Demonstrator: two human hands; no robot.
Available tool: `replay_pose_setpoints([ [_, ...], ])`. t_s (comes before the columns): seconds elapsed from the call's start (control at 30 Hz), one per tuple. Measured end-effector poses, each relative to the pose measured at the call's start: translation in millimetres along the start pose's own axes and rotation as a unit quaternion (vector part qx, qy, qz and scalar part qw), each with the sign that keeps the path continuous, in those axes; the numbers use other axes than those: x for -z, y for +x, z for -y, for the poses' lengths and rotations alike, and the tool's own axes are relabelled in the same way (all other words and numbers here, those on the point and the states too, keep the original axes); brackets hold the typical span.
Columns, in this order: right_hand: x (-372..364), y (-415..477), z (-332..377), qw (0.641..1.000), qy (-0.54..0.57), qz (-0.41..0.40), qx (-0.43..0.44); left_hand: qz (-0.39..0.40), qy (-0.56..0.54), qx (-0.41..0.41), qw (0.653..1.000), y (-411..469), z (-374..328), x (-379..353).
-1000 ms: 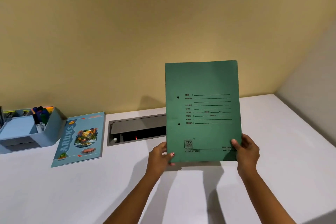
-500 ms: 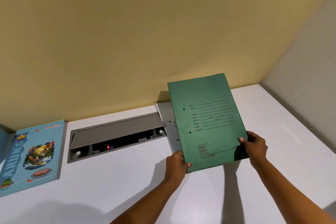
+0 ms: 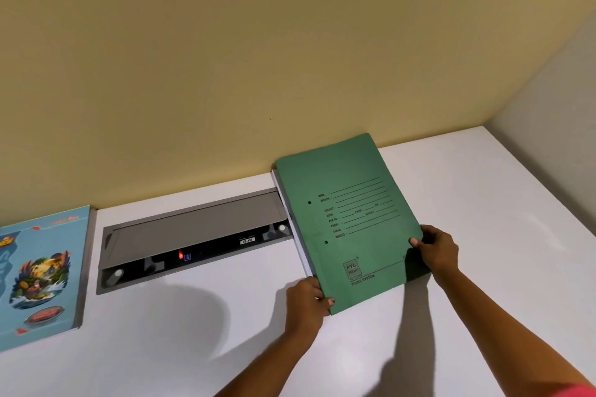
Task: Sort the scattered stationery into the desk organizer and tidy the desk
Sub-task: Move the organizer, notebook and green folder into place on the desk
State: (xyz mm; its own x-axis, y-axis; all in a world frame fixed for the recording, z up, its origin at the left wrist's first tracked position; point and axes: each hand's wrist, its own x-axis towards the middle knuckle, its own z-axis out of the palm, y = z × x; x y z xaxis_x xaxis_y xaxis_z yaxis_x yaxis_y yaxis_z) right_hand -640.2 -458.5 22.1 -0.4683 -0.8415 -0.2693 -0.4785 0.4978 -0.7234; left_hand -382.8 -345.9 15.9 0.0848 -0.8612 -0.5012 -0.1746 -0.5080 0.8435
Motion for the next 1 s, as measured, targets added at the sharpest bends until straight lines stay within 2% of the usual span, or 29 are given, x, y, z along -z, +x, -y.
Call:
replay_pose_setpoints([
  [0.5, -16.4, -0.5, -8.3, 0.989, -0.122, 0.011, 0.087, -0.078, 0.203, 0.029, 0.976, -8.1, -12.7, -5.6],
  [0.7, -19.6, -7.5, -2.0, 0.984, -0.136, 0.023, 0.112, -0.094, 0.198, 0.022, 0.975, -13.4, -17.7, -7.8],
  [0.9, -18.3, -6.4, -1.6, 0.98, -0.156, 0.031, 0.117, -0.068, 0.251, -0.03, 0.965, -12.5, -10.3, -0.9],
  [1.0, -23.8, -5.0, 1.2, 0.981, -0.158, 0.041, 0.108, -0.071, 0.241, -0.015, 0.968, -12.6, -10.7, 2.3],
])
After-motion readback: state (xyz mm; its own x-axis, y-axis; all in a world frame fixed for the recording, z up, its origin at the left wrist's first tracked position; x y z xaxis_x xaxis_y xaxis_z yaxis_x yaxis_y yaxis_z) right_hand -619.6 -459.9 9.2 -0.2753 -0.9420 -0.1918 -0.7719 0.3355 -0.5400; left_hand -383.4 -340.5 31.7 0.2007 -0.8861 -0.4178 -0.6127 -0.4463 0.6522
